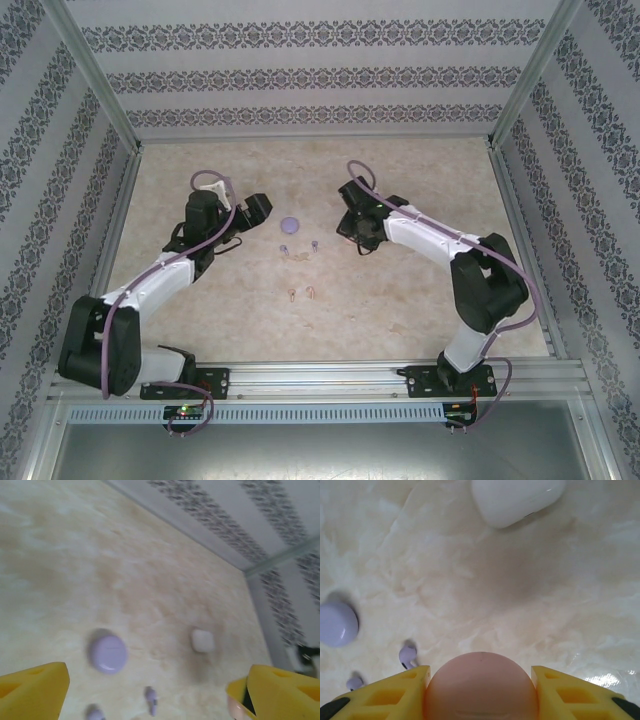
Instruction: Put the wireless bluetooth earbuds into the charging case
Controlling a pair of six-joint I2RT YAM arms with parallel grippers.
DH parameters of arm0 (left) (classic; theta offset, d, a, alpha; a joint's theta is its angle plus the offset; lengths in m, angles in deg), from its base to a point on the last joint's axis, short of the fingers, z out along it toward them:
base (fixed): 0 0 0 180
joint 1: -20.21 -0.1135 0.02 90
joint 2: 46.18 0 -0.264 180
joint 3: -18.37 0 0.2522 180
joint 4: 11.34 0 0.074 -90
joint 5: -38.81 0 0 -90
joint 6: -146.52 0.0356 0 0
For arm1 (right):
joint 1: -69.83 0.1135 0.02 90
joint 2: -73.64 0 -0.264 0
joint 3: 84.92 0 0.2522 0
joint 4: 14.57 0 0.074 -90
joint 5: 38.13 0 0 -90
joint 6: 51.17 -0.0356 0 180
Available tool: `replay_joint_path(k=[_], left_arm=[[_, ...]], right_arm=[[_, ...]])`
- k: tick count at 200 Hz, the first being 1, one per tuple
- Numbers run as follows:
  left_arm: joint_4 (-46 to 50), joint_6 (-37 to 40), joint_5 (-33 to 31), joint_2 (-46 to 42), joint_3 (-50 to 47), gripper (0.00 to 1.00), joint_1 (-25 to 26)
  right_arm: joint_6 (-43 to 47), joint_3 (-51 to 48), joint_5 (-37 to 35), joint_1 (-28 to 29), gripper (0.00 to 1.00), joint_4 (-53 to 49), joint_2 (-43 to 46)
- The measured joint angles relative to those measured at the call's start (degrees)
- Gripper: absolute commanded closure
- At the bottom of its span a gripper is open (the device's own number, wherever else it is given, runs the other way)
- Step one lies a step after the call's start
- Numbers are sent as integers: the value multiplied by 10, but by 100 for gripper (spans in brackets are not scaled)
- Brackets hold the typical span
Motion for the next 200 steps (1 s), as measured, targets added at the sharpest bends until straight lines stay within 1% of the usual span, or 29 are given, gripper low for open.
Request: replay_joint_path(k=[24,52,87,155,200], left_arm=[[-81,0,53,37,-3,8,31],[-160,-2,97,83,-3,9,77],[-225,-15,136,154,-1,15,114],[-284,-26,138,236,39,30,156],[-305,-32,134,282,69,34,169]], right_arm=[[-52,-32,24,-25,61,45,25],[-108,-41,39,-36,61,85,40],[-167,-47,50,-36,61,130,50],[-232,-65,61,-35,61,166,52],[-250,-66,63,-33,61,175,56]])
